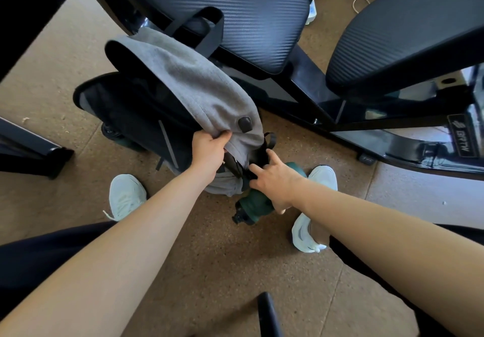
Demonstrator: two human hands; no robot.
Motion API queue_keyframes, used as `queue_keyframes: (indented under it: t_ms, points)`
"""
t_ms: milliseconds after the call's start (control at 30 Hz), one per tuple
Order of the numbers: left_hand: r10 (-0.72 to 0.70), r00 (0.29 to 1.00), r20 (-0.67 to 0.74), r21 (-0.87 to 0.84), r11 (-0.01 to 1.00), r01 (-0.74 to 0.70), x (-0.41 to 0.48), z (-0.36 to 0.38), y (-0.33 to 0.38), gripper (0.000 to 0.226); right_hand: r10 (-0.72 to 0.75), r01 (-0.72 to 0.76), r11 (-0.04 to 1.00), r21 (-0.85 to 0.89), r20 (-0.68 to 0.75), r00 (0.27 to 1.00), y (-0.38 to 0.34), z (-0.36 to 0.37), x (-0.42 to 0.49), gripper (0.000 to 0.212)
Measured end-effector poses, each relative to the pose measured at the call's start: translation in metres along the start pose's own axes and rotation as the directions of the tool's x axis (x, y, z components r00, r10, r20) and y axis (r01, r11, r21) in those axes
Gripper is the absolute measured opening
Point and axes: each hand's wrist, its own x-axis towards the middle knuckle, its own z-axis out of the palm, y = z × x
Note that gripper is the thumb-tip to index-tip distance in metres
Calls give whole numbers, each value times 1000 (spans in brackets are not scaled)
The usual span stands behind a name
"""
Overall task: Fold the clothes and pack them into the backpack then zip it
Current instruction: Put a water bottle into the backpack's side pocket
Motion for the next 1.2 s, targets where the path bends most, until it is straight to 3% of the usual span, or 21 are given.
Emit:
queue_keyframes:
  t_ms: [200, 333, 467, 567, 667, 733, 767, 833, 900, 1000, 1200]
  points:
    - [-21, 992, -124, -81, 997, 11, 2, -3, 0, 18, 199, -237, 944, 232, 176, 964, -9, 2, -5, 97]
    - [-67, 964, -256, -86, 995, 46, 1, -2, -2, 27, 266, -367, 721, 588, 254, 930, -18, -3, 4, 94]
    - [-75, 955, -286, -37, 997, 68, 1, -5, -5, 32, 291, -331, 619, 713, 183, 939, -9, 8, -5, 93]
    - [-62, 977, -206, 12, 998, 66, 2, -5, -3, 27, 339, -187, 360, 914, 58, 939, -2, 23, -21, 86]
    - [-59, 991, -120, -18, 998, 57, -1, -1, -2, 22, 513, -75, 18, 997, 55, 856, -5, 33, -28, 72]
    - [-61, 994, -91, -35, 998, 58, -4, 3, 0, 22, 608, 96, -375, 922, 166, 777, -4, 33, -30, 67]
    - [-61, 994, -87, -35, 998, 58, -5, 4, 0, 22, 604, 200, -565, 800, 236, 762, 0, 33, -31, 66]
    - [-58, 995, -83, -29, 998, 55, -4, 5, 0, 21, 549, 356, -799, 484, 346, 761, 8, 28, -34, 60]
    - [-63, 995, -76, -40, 997, 60, -3, 4, 0, 20, 484, 423, -875, 235, 430, 762, 14, 23, -38, 58]
    - [-73, 995, -66, -56, 996, 69, -3, 3, -1, 16, 397, 458, -889, -6, 488, 777, 14, 19, -34, 59]
    - [-81, 994, -75, -85, 994, 75, -3, 6, 0, 16, 300, 442, -885, -143, 551, 779, 7, 17, -14, 64]
